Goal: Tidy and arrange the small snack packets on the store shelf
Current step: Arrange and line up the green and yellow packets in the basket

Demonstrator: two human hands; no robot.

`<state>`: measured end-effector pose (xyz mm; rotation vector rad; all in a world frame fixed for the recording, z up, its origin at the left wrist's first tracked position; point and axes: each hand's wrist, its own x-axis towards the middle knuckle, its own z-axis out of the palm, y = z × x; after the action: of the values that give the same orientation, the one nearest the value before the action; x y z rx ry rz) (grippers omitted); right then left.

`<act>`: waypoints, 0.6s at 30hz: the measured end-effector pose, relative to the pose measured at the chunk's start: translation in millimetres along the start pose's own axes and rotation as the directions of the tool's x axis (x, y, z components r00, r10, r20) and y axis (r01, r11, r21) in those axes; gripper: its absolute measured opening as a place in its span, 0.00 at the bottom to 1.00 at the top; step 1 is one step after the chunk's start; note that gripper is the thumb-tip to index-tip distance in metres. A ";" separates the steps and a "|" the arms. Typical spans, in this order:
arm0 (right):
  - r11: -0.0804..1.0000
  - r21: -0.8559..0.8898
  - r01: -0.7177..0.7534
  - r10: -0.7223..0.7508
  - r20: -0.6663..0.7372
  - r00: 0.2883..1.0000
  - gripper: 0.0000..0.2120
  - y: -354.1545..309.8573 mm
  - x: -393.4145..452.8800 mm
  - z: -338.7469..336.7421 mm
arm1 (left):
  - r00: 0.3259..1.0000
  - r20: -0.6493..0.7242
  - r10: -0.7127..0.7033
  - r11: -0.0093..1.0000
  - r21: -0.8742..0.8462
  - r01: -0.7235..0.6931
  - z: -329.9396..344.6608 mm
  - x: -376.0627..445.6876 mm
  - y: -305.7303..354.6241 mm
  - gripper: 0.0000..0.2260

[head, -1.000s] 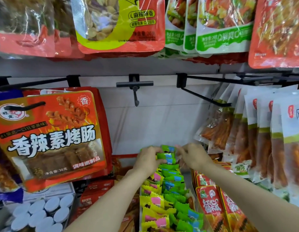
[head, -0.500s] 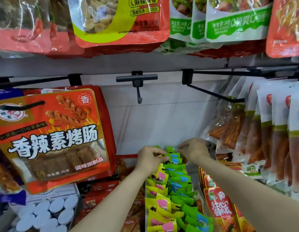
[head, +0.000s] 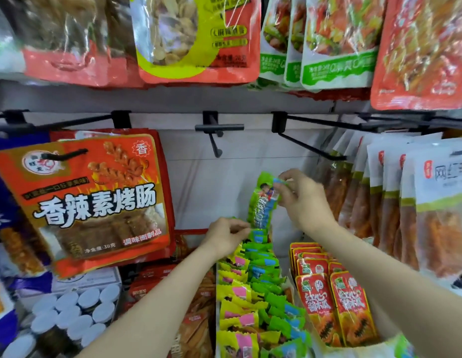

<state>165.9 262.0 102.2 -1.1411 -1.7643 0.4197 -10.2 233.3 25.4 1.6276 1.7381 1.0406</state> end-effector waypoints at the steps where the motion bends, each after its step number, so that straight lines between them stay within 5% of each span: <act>1: 0.997 0.077 -0.024 0.026 -0.034 0.999 0.03 -9.1 -2.6 -9.0 | 1.000 -0.024 0.011 0.997 -0.078 -0.013 -5.0 -7.8 4.5 0.13; 5: 0.905 0.379 -0.195 0.213 -0.006 0.977 0.05 -45.0 -19.3 -37.2 | 0.998 -0.067 -0.004 0.933 -0.359 -0.020 -23.3 -57.3 25.7 0.21; 10: 0.812 0.478 -0.335 0.346 0.069 0.936 0.16 -76.5 -53.8 -62.3 | 0.996 0.074 -0.046 0.708 -0.701 0.084 -30.6 -132.2 40.9 0.10; 18: 0.831 0.497 -0.250 0.351 -0.119 0.929 0.09 -64.7 -110.1 -63.4 | 0.987 -0.113 -0.114 0.689 -0.724 -0.003 -34.1 -183.4 23.3 0.04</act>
<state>198.3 124.2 119.3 -1.0587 -1.2027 0.8458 -1.0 46.3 41.6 0.9881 1.1815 1.5933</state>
